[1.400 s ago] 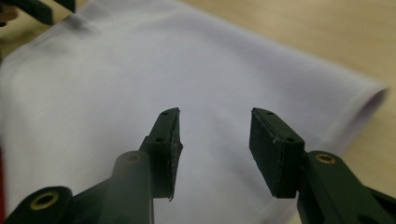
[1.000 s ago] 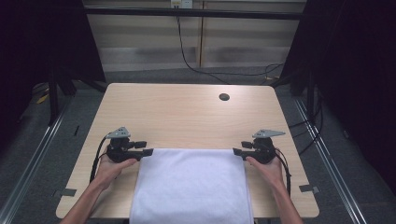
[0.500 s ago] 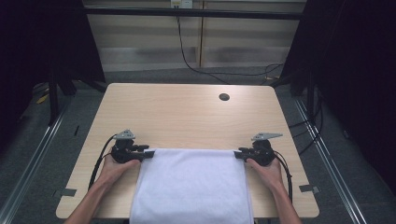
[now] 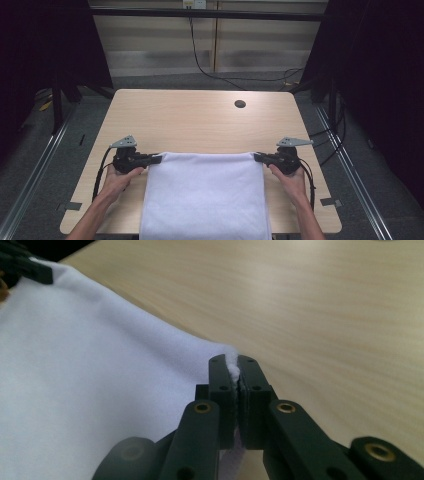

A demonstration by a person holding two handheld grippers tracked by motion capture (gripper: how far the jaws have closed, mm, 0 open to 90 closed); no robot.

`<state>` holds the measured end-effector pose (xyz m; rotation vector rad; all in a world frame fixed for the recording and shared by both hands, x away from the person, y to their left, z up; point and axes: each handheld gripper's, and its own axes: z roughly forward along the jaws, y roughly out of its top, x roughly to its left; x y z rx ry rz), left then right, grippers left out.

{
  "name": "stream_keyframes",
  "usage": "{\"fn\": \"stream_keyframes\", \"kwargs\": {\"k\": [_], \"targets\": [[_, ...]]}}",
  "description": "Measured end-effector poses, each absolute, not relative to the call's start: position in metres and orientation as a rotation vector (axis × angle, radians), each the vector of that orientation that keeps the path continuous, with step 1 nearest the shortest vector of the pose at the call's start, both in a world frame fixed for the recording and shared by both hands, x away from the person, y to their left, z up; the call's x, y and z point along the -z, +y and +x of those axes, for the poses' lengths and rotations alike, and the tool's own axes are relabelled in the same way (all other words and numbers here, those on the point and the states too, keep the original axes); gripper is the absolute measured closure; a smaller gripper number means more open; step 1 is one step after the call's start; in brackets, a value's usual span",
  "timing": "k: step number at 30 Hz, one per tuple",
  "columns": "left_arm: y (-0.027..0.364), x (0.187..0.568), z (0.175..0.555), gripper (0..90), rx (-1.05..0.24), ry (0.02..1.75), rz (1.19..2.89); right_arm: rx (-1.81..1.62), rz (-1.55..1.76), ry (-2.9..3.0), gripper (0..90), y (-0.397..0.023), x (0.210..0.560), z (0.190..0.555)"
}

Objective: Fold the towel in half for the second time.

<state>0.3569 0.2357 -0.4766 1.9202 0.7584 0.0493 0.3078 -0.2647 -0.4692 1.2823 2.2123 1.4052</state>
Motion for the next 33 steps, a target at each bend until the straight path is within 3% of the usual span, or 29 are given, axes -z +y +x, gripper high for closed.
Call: {"fn": "stream_keyframes", "kwargs": {"k": [33], "targets": [[0.227, 0.38, 0.416, 83.4, -0.257, 0.772, 1.792, -1.437, 1.174, 2.062, 87.5, -0.269, 0.373, 0.365]]}}
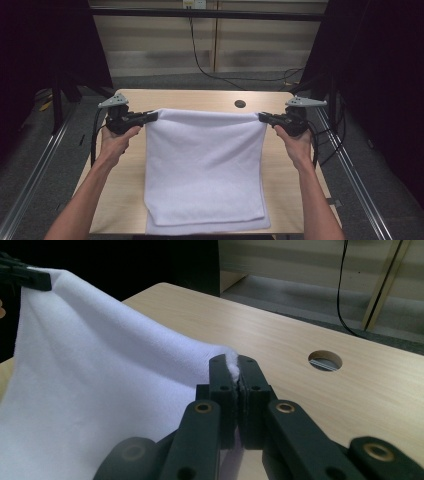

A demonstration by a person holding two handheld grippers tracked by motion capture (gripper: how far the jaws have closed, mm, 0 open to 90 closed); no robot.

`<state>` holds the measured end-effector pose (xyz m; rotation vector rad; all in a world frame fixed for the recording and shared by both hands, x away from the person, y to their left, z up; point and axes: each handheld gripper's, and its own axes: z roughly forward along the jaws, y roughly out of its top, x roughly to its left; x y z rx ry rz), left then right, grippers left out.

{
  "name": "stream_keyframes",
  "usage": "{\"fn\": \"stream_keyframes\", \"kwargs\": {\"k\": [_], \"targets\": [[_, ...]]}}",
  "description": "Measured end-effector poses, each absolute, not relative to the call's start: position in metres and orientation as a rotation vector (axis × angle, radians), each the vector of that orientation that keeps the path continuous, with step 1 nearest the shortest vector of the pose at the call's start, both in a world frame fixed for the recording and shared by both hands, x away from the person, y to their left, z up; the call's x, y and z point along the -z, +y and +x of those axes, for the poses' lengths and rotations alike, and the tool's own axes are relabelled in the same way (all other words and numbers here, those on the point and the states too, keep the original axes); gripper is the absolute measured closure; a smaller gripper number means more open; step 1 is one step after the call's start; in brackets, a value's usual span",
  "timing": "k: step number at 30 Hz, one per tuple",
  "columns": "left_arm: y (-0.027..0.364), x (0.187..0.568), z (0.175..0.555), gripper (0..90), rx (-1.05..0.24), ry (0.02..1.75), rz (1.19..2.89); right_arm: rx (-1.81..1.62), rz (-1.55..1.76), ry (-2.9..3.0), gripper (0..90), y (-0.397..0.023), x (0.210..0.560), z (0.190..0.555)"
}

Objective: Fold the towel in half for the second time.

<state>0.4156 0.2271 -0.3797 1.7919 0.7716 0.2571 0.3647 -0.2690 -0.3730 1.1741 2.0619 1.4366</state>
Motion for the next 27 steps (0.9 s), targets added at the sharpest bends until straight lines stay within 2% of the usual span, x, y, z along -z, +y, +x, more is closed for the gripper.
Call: {"fn": "stream_keyframes", "kwargs": {"k": [5, 9, 17, 22, 27], "targets": [[0.225, 0.382, 0.416, 83.3, -0.267, 0.765, 1.789, -1.426, 1.174, 2.076, 87.5, -0.265, 0.374, 0.371], [0.228, 0.387, 0.398, 83.2, -0.246, 0.716, 1.79, -1.433, 1.136, 2.099, 87.4, -0.264, 0.378, 0.361], [0.239, 0.414, 0.342, 82.8, -0.235, 0.671, 1.857, -1.473, 1.072, 2.13, 87.4, -0.266, 0.397, 0.3], [0.242, 0.438, 0.309, 82.1, -0.15, 0.657, 1.883, -1.463, 1.07, 2.197, 87.1, -0.264, 0.425, 0.264], [0.241, 0.461, 0.283, 80.6, -0.091, 0.636, 1.988, -1.415, 1.105, 2.28, 86.2, -0.262, 0.456, 0.233]]}}
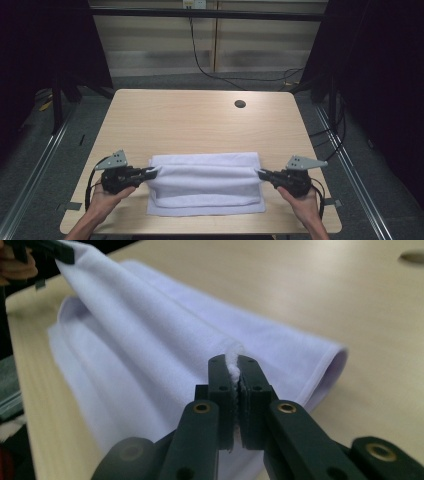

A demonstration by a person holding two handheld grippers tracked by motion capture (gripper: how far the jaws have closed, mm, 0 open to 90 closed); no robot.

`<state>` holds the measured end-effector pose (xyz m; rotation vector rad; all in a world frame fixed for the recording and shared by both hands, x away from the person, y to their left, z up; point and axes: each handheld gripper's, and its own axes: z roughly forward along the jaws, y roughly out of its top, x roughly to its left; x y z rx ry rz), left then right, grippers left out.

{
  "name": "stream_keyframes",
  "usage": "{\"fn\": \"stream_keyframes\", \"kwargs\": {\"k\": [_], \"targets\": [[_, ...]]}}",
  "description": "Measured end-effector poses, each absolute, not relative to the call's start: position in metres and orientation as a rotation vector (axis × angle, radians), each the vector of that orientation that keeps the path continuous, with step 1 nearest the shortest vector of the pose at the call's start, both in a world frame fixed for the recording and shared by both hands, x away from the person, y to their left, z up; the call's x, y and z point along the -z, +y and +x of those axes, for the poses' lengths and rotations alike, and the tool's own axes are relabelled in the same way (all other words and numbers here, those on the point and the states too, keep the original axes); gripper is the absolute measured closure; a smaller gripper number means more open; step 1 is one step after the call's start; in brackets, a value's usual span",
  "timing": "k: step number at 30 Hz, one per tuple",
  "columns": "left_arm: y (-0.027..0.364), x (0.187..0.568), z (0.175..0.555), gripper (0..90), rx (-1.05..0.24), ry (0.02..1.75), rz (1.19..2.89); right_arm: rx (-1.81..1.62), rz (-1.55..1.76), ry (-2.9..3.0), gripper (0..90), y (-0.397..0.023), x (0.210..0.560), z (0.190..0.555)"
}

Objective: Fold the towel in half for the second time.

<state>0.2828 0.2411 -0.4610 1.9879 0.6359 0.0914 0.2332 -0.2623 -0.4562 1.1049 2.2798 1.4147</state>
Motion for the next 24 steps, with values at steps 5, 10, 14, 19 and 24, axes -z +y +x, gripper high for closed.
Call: {"fn": "stream_keyframes", "kwargs": {"k": [5, 10, 14, 19, 24], "targets": [[0.244, 0.474, 0.261, 77.7, -0.036, 0.637, 2.011, -1.338, 1.13, 2.378, 79.8, -0.26, 0.472, 0.212], [0.255, 0.463, 0.251, 61.8, 0.005, 0.61, 1.96, -1.363, 1.178, 2.329, 64.6, -0.269, 0.474, 0.194], [0.266, 0.458, 0.265, 52.5, -0.104, 0.695, 1.927, -1.377, 1.233, 2.199, 54.7, -0.278, 0.466, 0.196], [0.286, 0.47, 0.283, 38.6, -0.198, 0.877, 1.854, -1.38, 1.306, 2.084, 48.7, -0.291, 0.466, 0.2], [0.288, 0.476, 0.279, 32.8, -0.187, 0.913, 1.834, -1.352, 1.366, 2.024, 42.4, -0.301, 0.472, 0.199]]}}
